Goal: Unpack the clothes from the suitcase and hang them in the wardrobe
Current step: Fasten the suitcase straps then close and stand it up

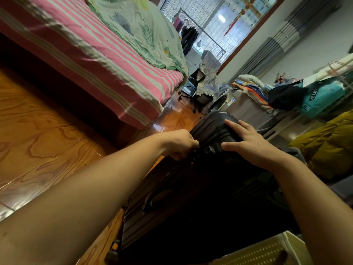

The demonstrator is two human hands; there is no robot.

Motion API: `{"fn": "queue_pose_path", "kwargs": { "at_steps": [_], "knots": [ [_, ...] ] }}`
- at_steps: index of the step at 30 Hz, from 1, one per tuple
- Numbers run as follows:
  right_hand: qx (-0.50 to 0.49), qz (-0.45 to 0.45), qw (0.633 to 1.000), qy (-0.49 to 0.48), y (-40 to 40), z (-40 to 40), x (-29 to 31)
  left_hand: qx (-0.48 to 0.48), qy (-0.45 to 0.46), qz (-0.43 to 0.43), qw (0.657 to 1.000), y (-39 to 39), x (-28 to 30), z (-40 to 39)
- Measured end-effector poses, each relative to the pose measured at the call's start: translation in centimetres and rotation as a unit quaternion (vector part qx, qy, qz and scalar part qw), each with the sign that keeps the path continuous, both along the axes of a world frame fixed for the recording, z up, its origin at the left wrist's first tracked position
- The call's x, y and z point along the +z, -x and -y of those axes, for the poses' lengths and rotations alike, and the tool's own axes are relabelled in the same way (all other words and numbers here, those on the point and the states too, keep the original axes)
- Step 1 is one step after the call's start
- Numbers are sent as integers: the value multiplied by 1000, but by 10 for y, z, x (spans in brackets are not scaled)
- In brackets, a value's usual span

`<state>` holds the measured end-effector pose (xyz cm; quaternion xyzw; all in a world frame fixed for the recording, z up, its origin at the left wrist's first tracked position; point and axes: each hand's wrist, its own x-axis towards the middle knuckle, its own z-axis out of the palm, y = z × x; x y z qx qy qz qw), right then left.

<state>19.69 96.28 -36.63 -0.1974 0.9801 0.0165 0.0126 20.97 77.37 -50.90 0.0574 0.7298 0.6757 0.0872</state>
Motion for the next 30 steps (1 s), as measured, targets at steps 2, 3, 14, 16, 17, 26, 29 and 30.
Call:
{"fn": "queue_pose_path", "kwargs": {
  "at_steps": [2,3,14,16,17,26,29,30],
  "knots": [
    [-1,2,1000,-2,0,0,0,-49,-85,53,994,-4,-7,6],
    [-1,1,1000,-2,-1,1,0,-71,-101,63,990,-5,-10,9],
    [-10,-3,1000,-6,-2,3,-1,20,-116,0,993,-11,-14,-15],
    [-8,-4,1000,-7,-3,4,-1,46,-96,-17,994,-12,-13,-22],
    [-8,-5,1000,-8,-4,4,-1,57,-88,-21,994,-11,-13,-26],
    [-4,-7,1000,-8,-3,0,1,52,-28,-46,997,-9,-10,-30],
    [-1,-15,1000,-3,-3,2,1,75,-78,1,994,-9,-42,-4],
    [-3,-17,1000,2,-2,3,1,114,-72,24,991,-8,-61,1]
  ]
}}
